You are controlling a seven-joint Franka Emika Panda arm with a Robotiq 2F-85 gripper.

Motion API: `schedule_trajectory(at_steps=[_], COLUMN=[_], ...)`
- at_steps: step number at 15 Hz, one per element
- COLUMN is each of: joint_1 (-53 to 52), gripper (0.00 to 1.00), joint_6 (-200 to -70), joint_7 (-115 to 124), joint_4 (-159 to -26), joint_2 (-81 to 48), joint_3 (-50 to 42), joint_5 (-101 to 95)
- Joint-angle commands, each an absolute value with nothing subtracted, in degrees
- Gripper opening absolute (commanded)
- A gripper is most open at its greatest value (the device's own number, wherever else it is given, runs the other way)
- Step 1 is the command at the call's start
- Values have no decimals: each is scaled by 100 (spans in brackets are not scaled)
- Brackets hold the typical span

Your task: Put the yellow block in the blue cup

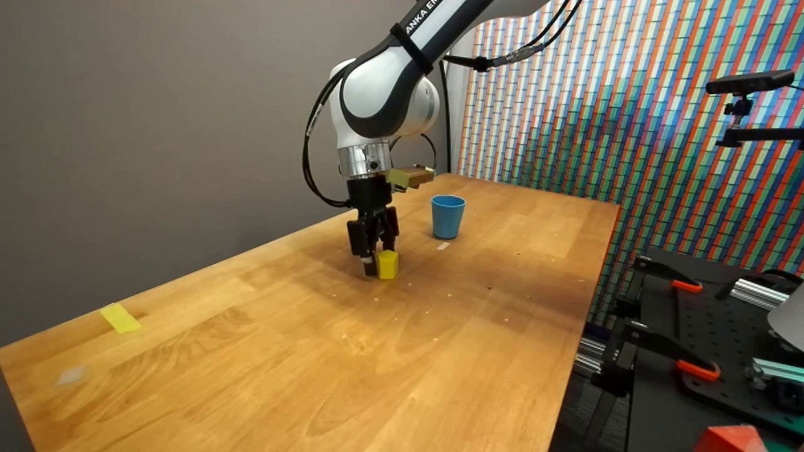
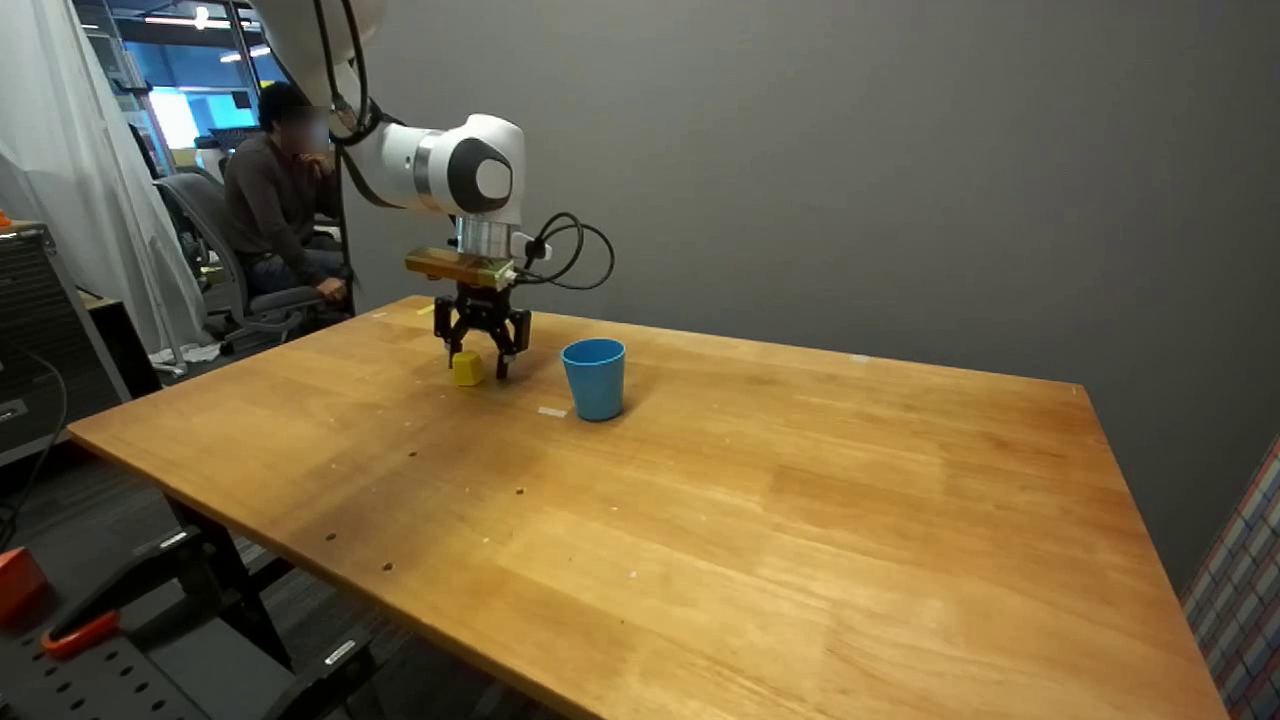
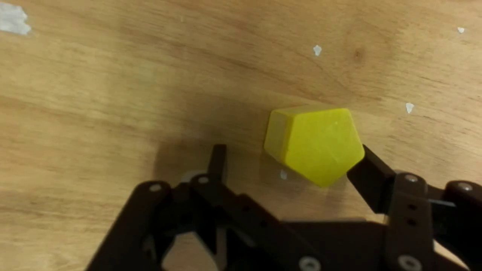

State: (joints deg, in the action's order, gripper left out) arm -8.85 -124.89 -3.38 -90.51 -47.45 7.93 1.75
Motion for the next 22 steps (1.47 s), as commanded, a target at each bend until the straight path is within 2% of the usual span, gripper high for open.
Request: schedule_trajectory(at_steps=[1, 4, 6, 14, 22], joint_1=[-954, -920, -872, -542, -188], gripper=[51, 27, 16, 16, 16], joint_6=[-12318, -11976, -11788, -11473, -11666], joint_7=[-63, 200, 429, 964, 1188], joint_4=[-9202, -9290, -9465, -9508, -9283], joint_2=[-4525, -4373, -4108, -3171, -3426], joint_3=[729, 661, 541, -143, -405], joint_5=[179, 212, 196, 22, 5])
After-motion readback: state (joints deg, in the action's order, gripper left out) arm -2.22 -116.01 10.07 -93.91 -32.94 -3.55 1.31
